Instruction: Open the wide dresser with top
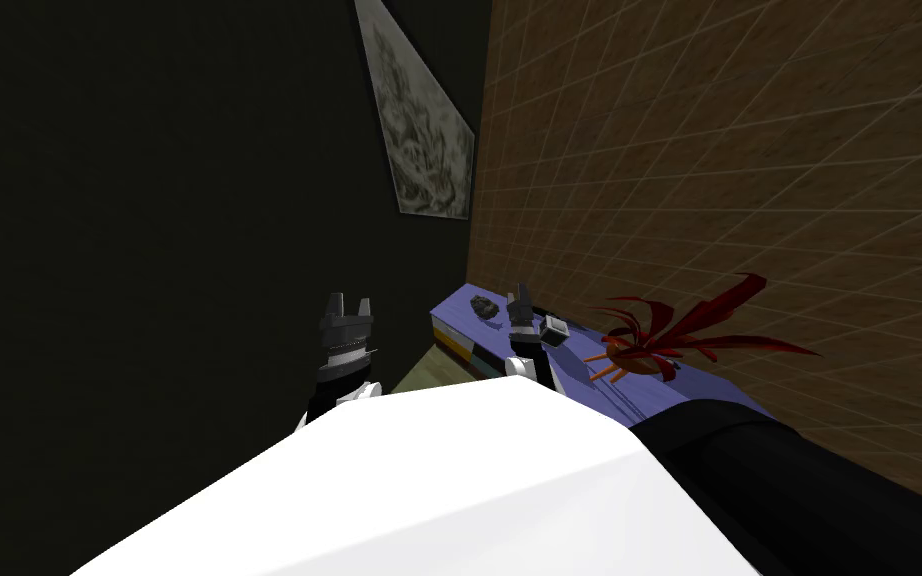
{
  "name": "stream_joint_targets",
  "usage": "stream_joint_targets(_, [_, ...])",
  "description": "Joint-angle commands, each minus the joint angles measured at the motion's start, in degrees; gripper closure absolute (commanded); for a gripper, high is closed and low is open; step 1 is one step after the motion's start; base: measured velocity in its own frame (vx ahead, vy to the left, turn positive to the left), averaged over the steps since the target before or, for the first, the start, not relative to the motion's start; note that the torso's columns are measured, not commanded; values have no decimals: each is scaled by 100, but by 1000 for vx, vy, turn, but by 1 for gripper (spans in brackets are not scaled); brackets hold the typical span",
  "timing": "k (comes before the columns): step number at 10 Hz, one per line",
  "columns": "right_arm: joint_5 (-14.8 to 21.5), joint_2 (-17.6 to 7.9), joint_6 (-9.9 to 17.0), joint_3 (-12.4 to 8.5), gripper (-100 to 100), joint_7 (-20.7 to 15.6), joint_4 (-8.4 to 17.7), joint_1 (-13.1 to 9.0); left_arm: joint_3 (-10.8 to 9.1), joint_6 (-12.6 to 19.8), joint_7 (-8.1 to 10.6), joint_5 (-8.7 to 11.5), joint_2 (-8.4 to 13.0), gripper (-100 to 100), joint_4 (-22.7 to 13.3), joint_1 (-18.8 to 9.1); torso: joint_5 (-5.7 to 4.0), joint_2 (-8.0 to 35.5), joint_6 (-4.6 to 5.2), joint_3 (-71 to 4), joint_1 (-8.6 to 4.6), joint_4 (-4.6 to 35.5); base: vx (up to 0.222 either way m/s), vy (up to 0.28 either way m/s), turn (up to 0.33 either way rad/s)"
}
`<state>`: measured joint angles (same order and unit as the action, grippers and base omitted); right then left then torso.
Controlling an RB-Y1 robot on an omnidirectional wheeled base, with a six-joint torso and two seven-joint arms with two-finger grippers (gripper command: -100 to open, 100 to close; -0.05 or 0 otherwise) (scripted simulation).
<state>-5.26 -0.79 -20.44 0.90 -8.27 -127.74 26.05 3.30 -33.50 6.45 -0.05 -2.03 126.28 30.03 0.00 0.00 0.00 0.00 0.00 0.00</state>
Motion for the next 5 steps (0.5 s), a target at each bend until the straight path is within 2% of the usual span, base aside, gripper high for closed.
stream_joint_targets(1, [0,0,0,0,0,0,0,0,0,0,0,0,0,0,0,0,0,232,0,-467,0,235,0,0,0])
stream_joint_targets(5, [0,0,0,0,0,0,-1,0,0,0,0,0,0,0,1,0,0,1845,0,-3692,0,1846,0,0,0])
